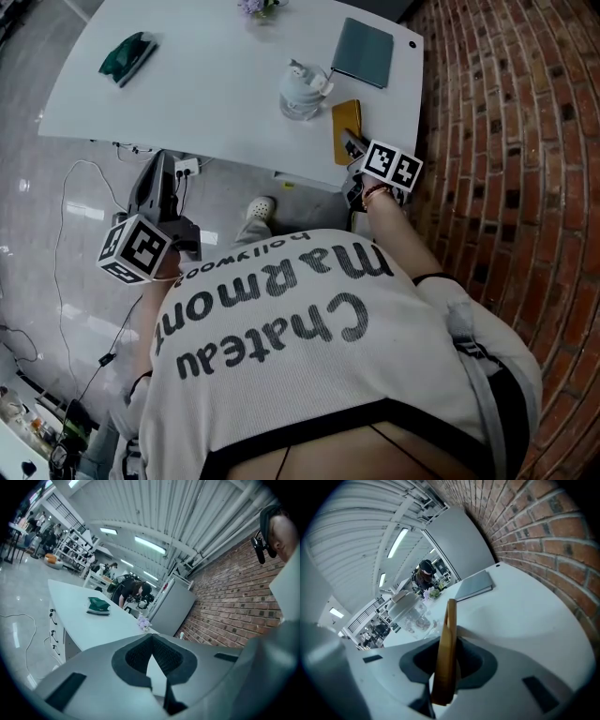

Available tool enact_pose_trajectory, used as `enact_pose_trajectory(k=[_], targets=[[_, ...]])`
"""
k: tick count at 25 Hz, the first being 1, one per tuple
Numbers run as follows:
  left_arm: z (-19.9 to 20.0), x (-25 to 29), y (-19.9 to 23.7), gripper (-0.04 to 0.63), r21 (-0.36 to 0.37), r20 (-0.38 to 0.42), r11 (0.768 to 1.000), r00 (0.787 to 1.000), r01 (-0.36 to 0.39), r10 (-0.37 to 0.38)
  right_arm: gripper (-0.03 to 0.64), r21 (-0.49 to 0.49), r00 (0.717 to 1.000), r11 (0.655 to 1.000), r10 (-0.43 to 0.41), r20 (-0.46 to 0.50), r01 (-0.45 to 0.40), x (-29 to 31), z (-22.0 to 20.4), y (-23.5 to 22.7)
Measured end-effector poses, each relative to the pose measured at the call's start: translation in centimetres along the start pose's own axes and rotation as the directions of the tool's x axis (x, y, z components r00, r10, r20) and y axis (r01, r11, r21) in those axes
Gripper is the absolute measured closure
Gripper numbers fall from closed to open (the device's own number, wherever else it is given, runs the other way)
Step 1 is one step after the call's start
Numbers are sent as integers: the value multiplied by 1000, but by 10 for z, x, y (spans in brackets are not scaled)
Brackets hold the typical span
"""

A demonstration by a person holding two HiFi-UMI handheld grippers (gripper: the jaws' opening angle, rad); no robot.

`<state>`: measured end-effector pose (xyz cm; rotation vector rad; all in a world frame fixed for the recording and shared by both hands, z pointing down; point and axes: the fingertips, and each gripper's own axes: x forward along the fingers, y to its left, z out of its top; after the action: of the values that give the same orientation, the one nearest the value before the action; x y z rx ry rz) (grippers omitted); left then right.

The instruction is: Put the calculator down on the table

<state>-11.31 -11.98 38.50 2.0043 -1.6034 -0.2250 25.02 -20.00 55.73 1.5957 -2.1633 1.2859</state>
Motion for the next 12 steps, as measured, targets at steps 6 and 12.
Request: enact_pose_trajectory(k=[6, 12], targets=[[-4, 1, 0, 592, -13, -8, 1000, 1000, -7, 7, 517, 4, 1000, 1000, -19, 20, 19, -1, 3, -7], [-7, 2, 0, 592, -16, -12, 1000, 1000, -13, 13, 498, -31, 999, 999, -41, 14, 41, 1, 6, -13]])
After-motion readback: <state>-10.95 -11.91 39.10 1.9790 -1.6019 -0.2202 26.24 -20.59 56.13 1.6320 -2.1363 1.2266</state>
